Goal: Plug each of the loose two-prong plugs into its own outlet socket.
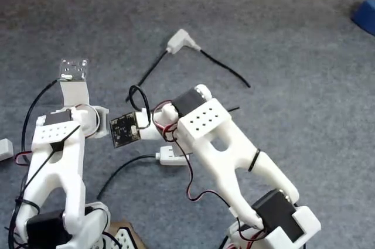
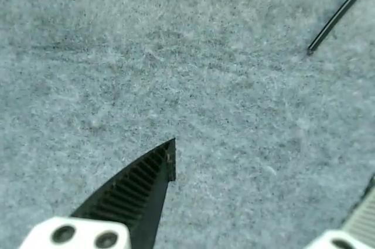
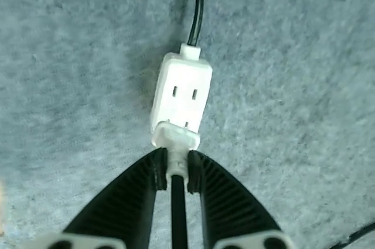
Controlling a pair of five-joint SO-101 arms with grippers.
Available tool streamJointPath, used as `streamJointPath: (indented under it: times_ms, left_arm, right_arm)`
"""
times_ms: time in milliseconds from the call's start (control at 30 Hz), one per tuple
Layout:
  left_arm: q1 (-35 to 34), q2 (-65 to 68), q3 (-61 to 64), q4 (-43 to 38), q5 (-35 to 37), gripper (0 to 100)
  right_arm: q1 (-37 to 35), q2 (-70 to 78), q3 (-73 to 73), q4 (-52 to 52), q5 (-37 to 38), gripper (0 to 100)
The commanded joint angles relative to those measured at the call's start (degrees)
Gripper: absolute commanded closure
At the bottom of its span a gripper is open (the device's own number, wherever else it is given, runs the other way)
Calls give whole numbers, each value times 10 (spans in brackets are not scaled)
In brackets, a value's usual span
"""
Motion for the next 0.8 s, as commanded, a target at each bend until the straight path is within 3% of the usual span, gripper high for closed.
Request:
streamJointPath:
  times_ms: [0, 767]
  left_arm:
    - [7, -18, -7, 4, 3, 530]
    - [7, -18, -7, 4, 3, 530]
  right_arm:
    - [-4, -29, 15, -9, 10, 990]
    - [-4, -34, 30, -32, 35, 990]
